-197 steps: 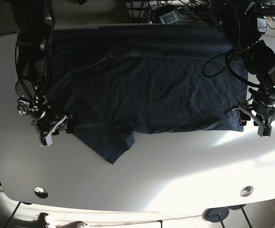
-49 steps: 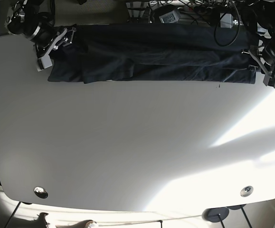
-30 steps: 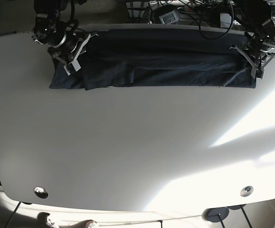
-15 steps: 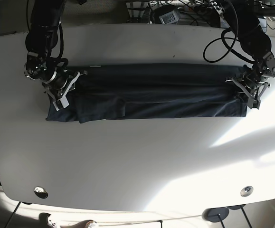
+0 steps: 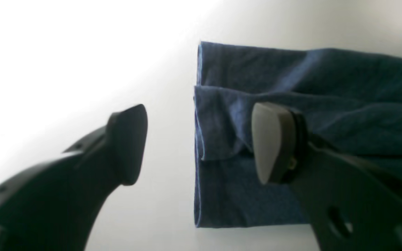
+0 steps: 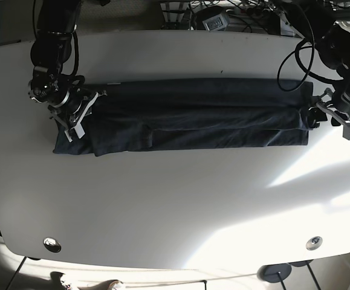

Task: Fold the T-shirt properly
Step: 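Pull the folded strip toward the table center with both grippers, then move the left gripper along the strip toward the right gripper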

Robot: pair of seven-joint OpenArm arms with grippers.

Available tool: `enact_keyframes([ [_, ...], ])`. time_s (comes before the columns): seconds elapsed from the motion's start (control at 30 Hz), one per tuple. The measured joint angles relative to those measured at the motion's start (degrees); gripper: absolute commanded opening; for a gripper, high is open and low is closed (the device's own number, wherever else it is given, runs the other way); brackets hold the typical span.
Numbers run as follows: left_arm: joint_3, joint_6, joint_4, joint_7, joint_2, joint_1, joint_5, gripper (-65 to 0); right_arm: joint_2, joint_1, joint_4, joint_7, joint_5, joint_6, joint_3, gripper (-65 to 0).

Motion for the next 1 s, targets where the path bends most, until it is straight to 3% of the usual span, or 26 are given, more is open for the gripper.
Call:
enact_keyframes([
  [0.33, -1.5, 0.1, -13.3, -0.2, -0.1, -0.2, -1.4, -21.1, 0.0, 0.0, 0.0, 0.0, -0.2, 0.02, 0.0, -59.6],
  [0.6, 4.8, 0.1, -17.0, -4.1, -0.3, -0.6, -3.1, -21.9, 0.0, 0.0, 0.0, 0.0, 0.0, 0.02, 0.2, -59.8],
  [0.63, 5.7, 0.1, -17.0, -4.2, -0.3, -0.6, -3.2, -25.6, 0.0, 0.0, 0.0, 0.0, 0.0, 0.02, 0.2, -59.8],
  [0.73, 6.8, 0.1, -17.2, -3.7, 0.1, -0.7, -3.1, -55.7, 0.0, -0.1, 0.0, 0.0, 0.1, 0.0, 0.3, -59.8],
  [0.77, 6.8, 0.1, -17.3, -3.5, 0.2, -0.5, -3.0, -61.9, 0.0, -0.2, 0.0, 0.0, 0.2, 0.02, 0.3, -59.8],
  [0.9, 8.1, 0.2, -12.2, -1.5, 0.3, 0.7, -3.2, -61.1, 0.0, -0.7, 0.1, 0.5, 0.5, 0.0, 0.3, -59.9],
  [1.0, 14.9, 0.2, -2.4, -2.0, -0.1, 4.0, -5.1, -61.0, 0.0, -0.9, 0.1, 0.6, 0.6, 0.0, 0.4, -59.9],
])
